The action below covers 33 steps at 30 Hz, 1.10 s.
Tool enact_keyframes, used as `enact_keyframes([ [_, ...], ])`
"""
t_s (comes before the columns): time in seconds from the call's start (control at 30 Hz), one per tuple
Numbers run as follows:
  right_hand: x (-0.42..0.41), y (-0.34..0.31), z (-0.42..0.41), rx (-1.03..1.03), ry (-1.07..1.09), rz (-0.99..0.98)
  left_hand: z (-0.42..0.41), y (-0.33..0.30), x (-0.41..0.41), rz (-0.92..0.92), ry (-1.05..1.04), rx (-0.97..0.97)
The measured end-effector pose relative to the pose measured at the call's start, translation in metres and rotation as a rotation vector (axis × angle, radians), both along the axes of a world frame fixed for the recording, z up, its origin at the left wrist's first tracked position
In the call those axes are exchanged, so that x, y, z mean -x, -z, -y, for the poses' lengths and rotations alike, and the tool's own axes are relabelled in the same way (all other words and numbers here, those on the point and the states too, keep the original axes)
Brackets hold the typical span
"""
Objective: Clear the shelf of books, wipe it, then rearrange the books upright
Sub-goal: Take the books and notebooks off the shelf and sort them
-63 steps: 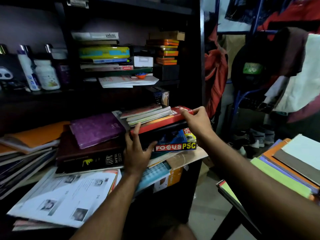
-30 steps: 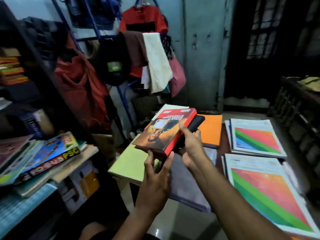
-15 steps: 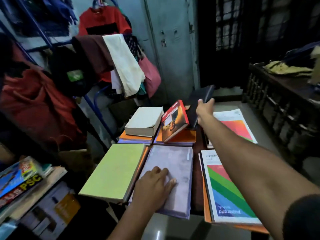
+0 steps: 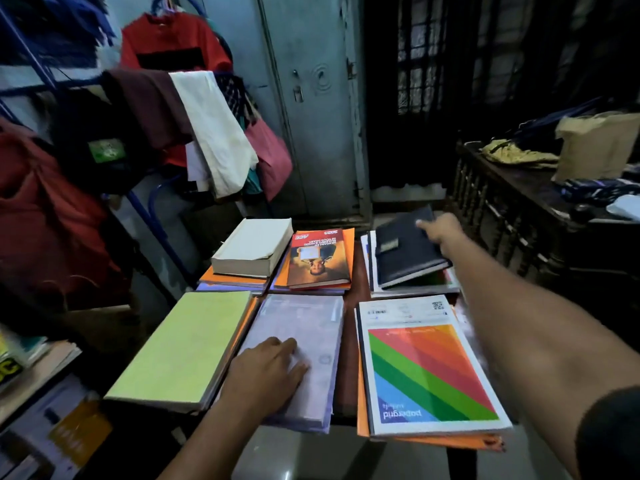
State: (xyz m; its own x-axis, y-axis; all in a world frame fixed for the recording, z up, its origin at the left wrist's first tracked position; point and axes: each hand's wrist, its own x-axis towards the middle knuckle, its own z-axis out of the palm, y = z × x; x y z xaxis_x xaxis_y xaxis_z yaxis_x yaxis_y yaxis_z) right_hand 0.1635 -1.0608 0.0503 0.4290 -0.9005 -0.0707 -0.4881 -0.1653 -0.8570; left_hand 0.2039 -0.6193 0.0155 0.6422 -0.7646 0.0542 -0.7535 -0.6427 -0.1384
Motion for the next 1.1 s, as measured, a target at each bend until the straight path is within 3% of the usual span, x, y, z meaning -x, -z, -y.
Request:
enact_keyframes([
  [0.07,-0.001,0.030,0.004,0.116,-0.040,-0.260,-0.004,-0.001,0.004,-0.032,0.003,0.005],
  [0.13,-0.002,0.038,-0.011,0.173,-0.020,-0.343,-0.010,-0.001,0.002,-0.095,0.014,0.024],
  [0.23,-0.012,0.008,-0.079,0.383,-0.033,-0.282,-0.025,-0.001,-0.010,-0.260,0.061,0.139],
  [0.33,-0.039,-0.017,-0.165,0.522,-0.260,-0.010,-0.059,-0.006,-0.022,-0.339,0.021,0.420],
  [0.4,-0.062,-0.021,-0.234,0.430,-0.565,0.129,-0.102,-0.010,-0.030,-0.243,-0.081,0.549],
  [0.47,-0.078,-0.015,-0.304,0.361,-0.806,0.128,-0.151,-0.016,-0.038,-0.113,-0.222,0.618],
  [0.57,-0.099,-0.002,-0.411,0.258,-1.062,0.155,-0.245,-0.024,-0.055,0.155,-0.518,0.686],
  [0.63,-0.111,0.004,-0.469,0.197,-1.174,0.151,-0.301,-0.027,-0.066,0.216,-0.714,0.672],
  [0.77,-0.142,0.007,-0.555,-0.026,-1.204,0.169,-0.381,-0.022,-0.091,0.209,-0.883,0.576],
  [0.93,-0.194,-0.011,-0.612,-0.035,-1.156,0.152,-0.407,-0.025,-0.122,0.179,-0.885,0.534],
  [1.1,-0.265,-0.008,-0.648,-0.352,-0.986,0.107,-0.404,0.003,-0.121,0.276,-0.823,0.512],
])
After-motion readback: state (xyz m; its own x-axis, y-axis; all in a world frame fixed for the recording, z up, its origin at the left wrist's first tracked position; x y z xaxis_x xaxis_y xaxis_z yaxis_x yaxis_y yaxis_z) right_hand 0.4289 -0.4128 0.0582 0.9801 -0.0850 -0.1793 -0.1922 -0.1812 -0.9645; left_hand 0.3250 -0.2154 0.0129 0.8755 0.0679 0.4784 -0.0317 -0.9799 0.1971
